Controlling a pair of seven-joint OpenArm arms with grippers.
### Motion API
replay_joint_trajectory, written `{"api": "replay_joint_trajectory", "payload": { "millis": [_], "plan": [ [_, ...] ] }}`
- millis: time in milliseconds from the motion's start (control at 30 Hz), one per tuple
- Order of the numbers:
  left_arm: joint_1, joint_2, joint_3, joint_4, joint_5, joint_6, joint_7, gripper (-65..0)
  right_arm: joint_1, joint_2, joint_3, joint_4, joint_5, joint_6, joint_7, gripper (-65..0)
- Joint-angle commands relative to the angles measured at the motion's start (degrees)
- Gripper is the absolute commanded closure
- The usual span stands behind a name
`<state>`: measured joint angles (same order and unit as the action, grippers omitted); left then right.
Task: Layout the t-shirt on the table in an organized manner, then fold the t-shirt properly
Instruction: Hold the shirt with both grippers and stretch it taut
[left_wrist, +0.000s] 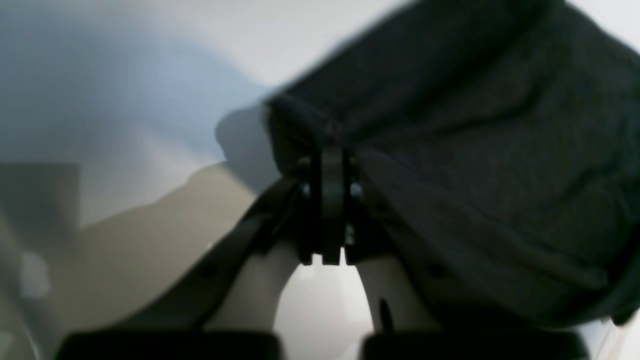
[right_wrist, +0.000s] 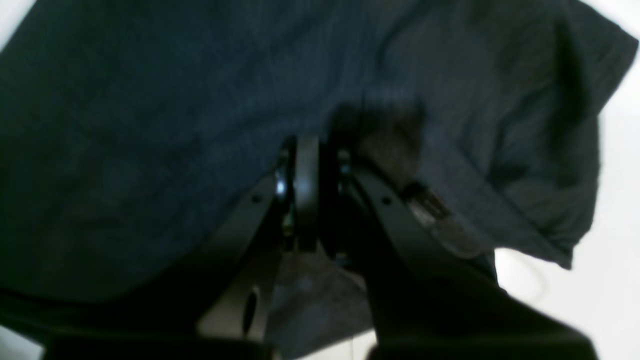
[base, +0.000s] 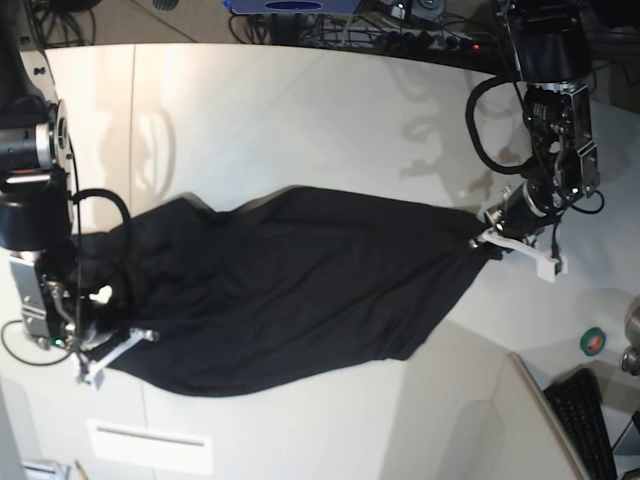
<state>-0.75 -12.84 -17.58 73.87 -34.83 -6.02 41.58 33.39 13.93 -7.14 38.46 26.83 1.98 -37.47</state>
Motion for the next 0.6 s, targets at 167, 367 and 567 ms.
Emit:
{"api": "replay_joint_trajectory", "payload": {
  "millis": [167,367,567],
  "plan": [
    [-0.17,-0.65,0.31,0.82,-0.47,-0.35,-0.84,0.0,-3.63,4.31,-0.91,14.86,0.82,0.18,0.68,-34.2],
    [-0.17,-0.92,-0.31,-0.59,-0.47,-0.35,-0.84,0.0,-20.6,6.24,12.54,38.33,0.56,0.0,-3.8,-34.1],
    [-0.17,-1.53,-0.31,-2.0,-0.47,-0.35,-0.92,0.0,-29.3,6.51,17.47,34.64,0.47,0.53,1.39,-34.1]
  ]
}}
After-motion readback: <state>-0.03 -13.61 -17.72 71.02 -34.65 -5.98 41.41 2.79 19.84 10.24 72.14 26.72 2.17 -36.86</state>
